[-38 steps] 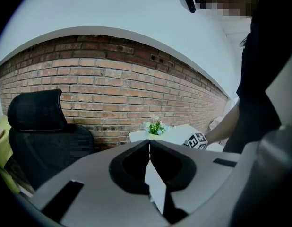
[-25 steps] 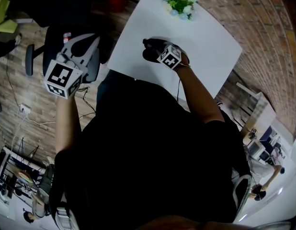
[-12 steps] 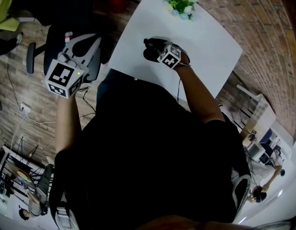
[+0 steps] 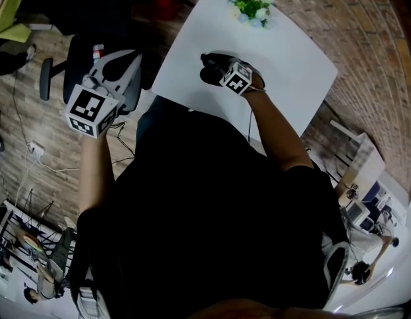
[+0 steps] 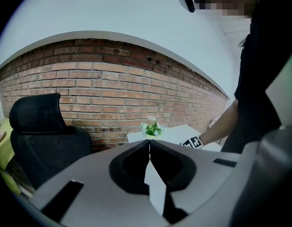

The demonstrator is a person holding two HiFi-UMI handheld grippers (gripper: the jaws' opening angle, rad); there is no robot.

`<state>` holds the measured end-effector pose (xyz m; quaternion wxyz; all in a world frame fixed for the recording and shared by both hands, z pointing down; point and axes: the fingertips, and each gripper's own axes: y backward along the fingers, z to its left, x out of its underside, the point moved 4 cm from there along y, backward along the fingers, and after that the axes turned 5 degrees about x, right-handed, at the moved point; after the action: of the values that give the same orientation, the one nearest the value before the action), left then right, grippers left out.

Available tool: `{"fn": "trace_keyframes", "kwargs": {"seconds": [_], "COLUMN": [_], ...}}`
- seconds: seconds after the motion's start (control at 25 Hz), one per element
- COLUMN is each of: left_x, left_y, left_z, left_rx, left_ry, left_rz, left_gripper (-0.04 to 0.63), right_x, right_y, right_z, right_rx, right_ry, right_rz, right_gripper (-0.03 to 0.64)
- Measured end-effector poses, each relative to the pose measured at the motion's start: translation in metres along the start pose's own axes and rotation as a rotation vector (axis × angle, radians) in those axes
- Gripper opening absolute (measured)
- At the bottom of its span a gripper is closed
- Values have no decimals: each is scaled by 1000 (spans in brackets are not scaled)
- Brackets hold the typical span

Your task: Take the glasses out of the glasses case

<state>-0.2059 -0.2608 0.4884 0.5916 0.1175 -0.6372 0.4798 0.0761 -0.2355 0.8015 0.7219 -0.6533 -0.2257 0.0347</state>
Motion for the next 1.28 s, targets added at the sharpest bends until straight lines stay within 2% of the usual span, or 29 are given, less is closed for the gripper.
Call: {"fn": "trace_keyframes", "kwargs": {"seconds": [0.44,0.76,0.96,1.28], "left_x": [-1,-4,-9,-10], "left_y": [6,9,13,20], "left_z": [-2,-10,-15,-31], "left_rx": [-10,-8,-25,-32], "left_ry": [-2,-31,-15,-35], "left_rz": [2,-9,4,-8], "left_gripper": [11,11,11,11], "right_x": [-1,3,1,1], "right_y": [4,6,10,23], "right_z": [-2,-1,0,1], "right_rx": [10,10,13,36], "right_ry": [14,12,11,13], "right_rz": [4,-5,-19,-53], "right_gripper": [26,25,25,25]}}
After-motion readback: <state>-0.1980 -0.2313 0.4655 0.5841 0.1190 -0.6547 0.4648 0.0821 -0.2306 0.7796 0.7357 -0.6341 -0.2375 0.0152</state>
